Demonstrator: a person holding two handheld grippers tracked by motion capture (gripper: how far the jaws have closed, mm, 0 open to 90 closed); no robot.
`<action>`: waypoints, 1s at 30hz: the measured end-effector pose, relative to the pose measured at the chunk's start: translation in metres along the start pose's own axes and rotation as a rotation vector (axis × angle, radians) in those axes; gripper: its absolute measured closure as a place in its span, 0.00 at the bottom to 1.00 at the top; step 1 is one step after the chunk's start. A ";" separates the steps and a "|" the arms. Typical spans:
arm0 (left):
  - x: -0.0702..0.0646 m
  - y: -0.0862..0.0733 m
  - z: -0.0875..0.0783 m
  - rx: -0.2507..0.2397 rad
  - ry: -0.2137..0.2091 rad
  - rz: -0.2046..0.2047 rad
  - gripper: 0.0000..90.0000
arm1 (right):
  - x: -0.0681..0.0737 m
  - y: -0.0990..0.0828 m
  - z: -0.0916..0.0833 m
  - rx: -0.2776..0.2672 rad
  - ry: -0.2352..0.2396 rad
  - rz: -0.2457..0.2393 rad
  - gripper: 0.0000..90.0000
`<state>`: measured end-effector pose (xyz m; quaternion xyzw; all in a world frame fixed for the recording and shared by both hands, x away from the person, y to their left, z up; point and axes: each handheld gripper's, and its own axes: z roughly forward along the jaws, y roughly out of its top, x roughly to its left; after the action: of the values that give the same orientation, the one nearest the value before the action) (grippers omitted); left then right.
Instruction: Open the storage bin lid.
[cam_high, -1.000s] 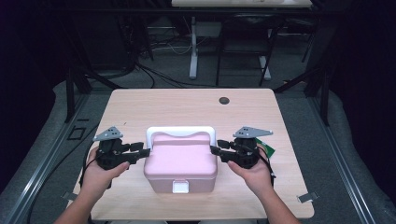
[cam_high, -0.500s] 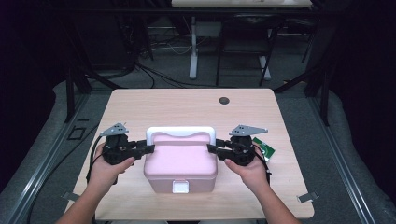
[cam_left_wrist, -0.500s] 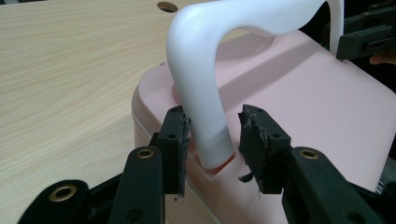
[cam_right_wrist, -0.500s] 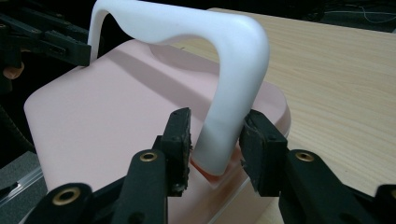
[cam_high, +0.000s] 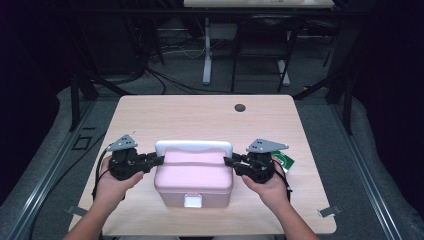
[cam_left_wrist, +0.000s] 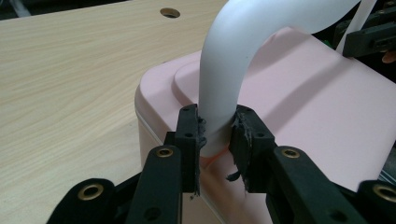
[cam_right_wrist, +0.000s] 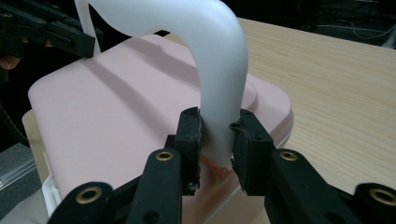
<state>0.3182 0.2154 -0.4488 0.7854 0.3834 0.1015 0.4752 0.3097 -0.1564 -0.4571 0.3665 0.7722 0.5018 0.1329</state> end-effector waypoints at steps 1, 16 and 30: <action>-0.002 -0.001 -0.001 0.002 -0.002 -0.002 0.81 | 0.001 -0.002 0.000 -0.012 0.001 0.005 0.82; -0.006 0.000 -0.004 0.024 0.004 0.015 0.81 | 0.007 -0.001 -0.004 0.009 -0.017 0.003 0.82; 0.001 0.015 -0.008 0.014 -0.027 -0.027 0.82 | 0.003 0.013 -0.006 -0.003 -0.011 0.027 0.83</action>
<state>0.3217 0.2177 -0.4325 0.7846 0.3884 0.0819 0.4762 0.3103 -0.1557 -0.4421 0.3795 0.7656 0.5027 0.1309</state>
